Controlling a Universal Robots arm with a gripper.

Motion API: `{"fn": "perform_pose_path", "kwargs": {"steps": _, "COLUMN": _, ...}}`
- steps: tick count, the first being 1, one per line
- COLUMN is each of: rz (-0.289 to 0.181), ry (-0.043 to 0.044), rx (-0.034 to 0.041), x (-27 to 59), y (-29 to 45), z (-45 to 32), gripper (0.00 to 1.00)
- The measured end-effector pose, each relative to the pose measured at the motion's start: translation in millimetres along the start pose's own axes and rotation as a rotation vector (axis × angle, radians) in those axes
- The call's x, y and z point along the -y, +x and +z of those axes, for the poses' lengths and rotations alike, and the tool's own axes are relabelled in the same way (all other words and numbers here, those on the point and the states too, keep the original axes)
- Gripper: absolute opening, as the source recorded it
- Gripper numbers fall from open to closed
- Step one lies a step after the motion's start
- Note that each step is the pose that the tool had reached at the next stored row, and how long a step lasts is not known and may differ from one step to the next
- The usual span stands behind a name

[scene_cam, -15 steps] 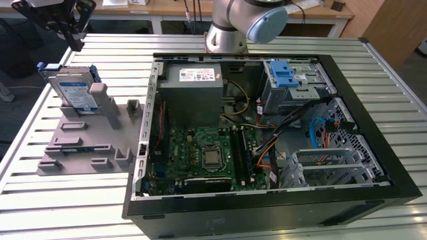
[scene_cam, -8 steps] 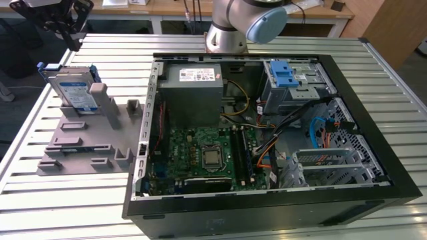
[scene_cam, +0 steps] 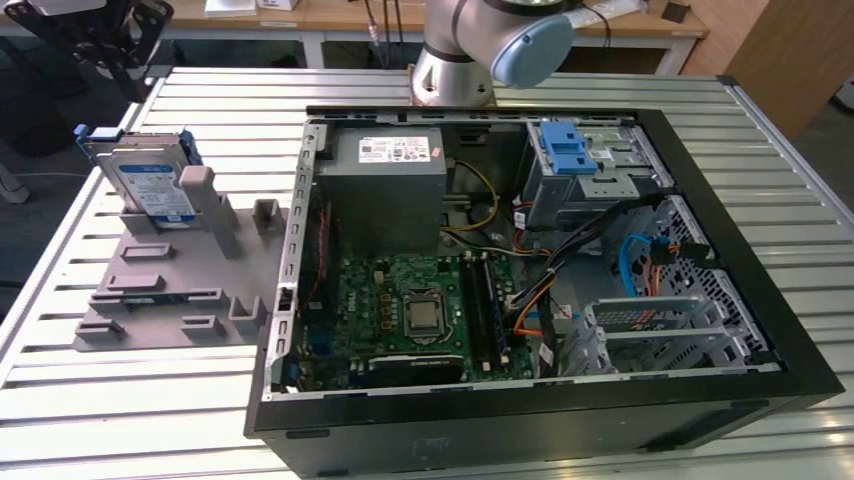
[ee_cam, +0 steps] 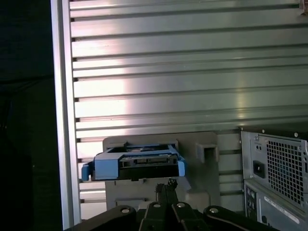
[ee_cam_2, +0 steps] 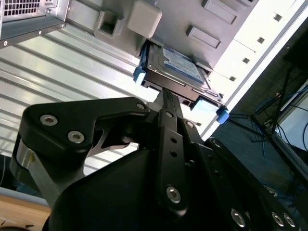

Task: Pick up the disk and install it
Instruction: 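Reach for the disk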

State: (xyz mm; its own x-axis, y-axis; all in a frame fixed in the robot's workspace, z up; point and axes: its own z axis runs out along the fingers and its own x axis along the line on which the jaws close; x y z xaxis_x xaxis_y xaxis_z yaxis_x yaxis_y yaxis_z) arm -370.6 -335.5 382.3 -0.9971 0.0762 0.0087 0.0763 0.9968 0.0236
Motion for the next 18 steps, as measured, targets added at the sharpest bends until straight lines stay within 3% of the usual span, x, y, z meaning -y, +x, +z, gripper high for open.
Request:
{"fn": "perform_pose_path", "kwargs": {"steps": 13, "rz": 0.000, "ry": 0.0013, "rx": -0.0127, "x": 0.0, "y": 14.5, "z": 8.2, "gripper": 0.11}}
{"fn": "perform_pose_path", "kwargs": {"steps": 18, "rz": 0.000, "ry": 0.0013, "rx": -0.0135, "x": 0.7, "y": 27.4, "z": 11.7, "gripper": 0.11}}
